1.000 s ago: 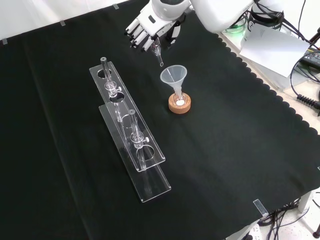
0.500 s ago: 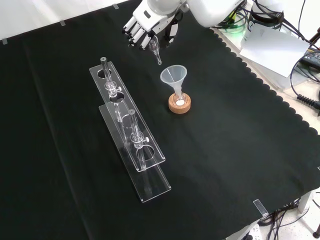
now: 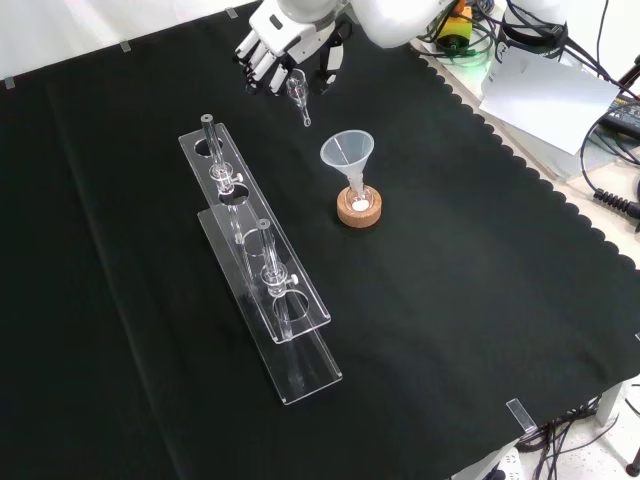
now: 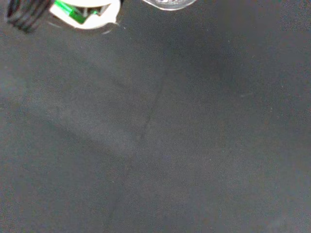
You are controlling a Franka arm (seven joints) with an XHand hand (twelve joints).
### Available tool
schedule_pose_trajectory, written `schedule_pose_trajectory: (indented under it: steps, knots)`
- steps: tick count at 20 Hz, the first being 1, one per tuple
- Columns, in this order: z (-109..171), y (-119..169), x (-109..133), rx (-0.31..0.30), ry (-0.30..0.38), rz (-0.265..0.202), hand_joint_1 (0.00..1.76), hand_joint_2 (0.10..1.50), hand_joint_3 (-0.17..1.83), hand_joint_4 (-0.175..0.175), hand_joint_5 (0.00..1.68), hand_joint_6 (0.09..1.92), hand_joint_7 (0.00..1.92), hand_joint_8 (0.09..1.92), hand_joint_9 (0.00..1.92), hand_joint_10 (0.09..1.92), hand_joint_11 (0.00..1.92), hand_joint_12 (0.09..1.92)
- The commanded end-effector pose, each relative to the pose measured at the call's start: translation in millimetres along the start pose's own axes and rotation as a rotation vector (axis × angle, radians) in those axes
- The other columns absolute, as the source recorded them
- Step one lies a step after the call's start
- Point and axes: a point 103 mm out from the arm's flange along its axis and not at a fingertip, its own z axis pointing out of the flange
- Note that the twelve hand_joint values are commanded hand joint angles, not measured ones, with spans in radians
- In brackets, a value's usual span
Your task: Put the weighing funnel back on the table.
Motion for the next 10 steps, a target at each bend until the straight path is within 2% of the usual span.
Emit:
schedule_pose_trajectory:
  steps: [1, 10]
  knots:
    - [22.2, 22.7, -12.2, 0.012, 0.063, 0.002, 1.09, 0.67, 0.75, 0.175, 1.14, 0.95, 0.49, 0.61, 0.67, 0.53, 0.31, 1.31]
    - [42.3, 46.6, -22.7, 0.011, 0.089, 0.001, 1.09, 0.66, 0.76, 0.175, 1.14, 0.95, 0.55, 0.62, 0.72, 0.53, 0.38, 1.30]
